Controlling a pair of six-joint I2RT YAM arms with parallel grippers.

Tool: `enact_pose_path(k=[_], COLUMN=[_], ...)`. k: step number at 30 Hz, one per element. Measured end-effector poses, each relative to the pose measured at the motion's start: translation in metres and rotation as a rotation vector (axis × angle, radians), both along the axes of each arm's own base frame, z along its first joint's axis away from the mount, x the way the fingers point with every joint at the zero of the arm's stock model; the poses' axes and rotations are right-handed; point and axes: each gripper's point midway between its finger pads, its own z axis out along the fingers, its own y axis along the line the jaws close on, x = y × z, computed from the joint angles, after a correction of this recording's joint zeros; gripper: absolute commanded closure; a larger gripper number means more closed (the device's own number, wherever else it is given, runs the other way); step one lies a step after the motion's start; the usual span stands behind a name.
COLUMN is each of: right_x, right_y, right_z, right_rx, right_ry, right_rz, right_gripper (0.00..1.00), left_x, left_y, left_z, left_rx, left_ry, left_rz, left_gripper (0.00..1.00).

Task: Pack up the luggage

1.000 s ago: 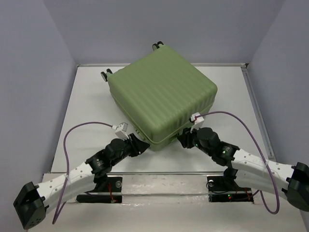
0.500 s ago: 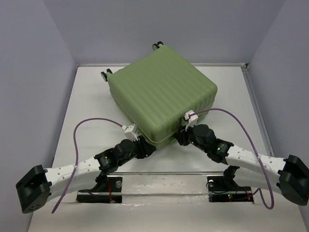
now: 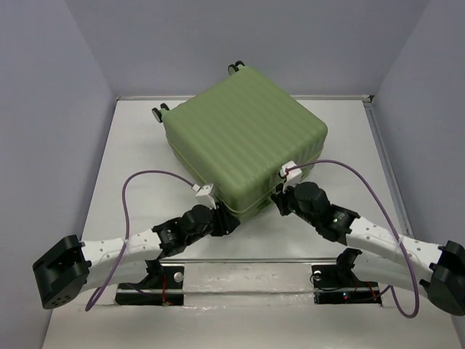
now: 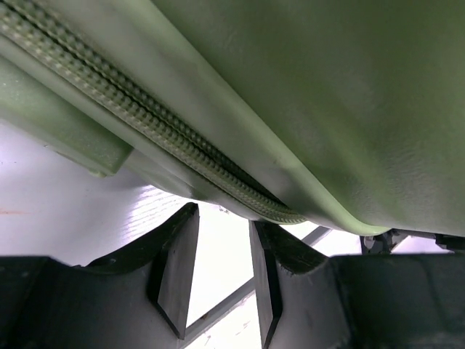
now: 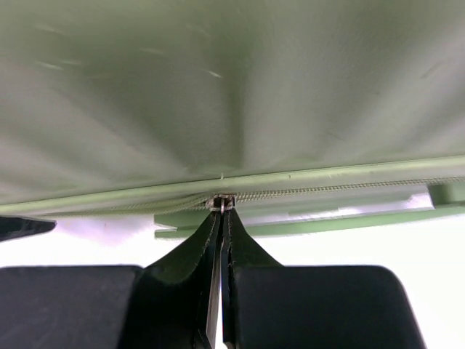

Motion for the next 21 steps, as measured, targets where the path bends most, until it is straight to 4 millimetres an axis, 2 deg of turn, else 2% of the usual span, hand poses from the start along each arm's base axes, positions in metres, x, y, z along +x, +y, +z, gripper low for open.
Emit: enact_pose_path(k=[6, 8, 11, 14, 17, 19, 21], right_x=[-0.004, -0.002, -0.004, -0.012, -0.018, -0.025, -0.027], right_y=[-0.012, -0.010, -0.003, 0.005, 0.004, -0.004, -0.009], right_z=[0.024, 0.036, 0.037, 0.032, 0.020, 0.008, 0.005], right_rx=[-0.035, -0.028, -0.017, 0.011, 0.024, 0.030, 0.037], right_ry=[0.024, 0.016, 0.044, 0.089, 0.126, 0.149, 0.154], right_rz=[-0.027, -0.031, -0.007, 0.031, 0.031, 0.015, -0.003], right_gripper=[0.93, 0.93, 0.93, 0.93, 0.93, 0.85, 0.72], left_x=[0.004, 0.005, 0.005, 0.005, 0.006, 0.006, 0.007], left_y=[-0.005, -0.006, -0.007, -0.007, -0.008, -0.009, -0.009], left_z=[0.000, 0.001, 0.001, 0.001, 0.001, 0.001, 0.001], left_rx=[0.010, 0.008, 0.009, 0.011, 0.013, 0.014, 0.013], left_ry=[-0.007, -0.008, -0.009, -0.011, -0.011, -0.012, -0.013], left_rz=[0.001, 0.001, 0.000, 0.000, 0.000, -0.001, -0.001], left_gripper=[0.56, 0.56, 0.56, 0.56, 0.56, 0.56, 0.56])
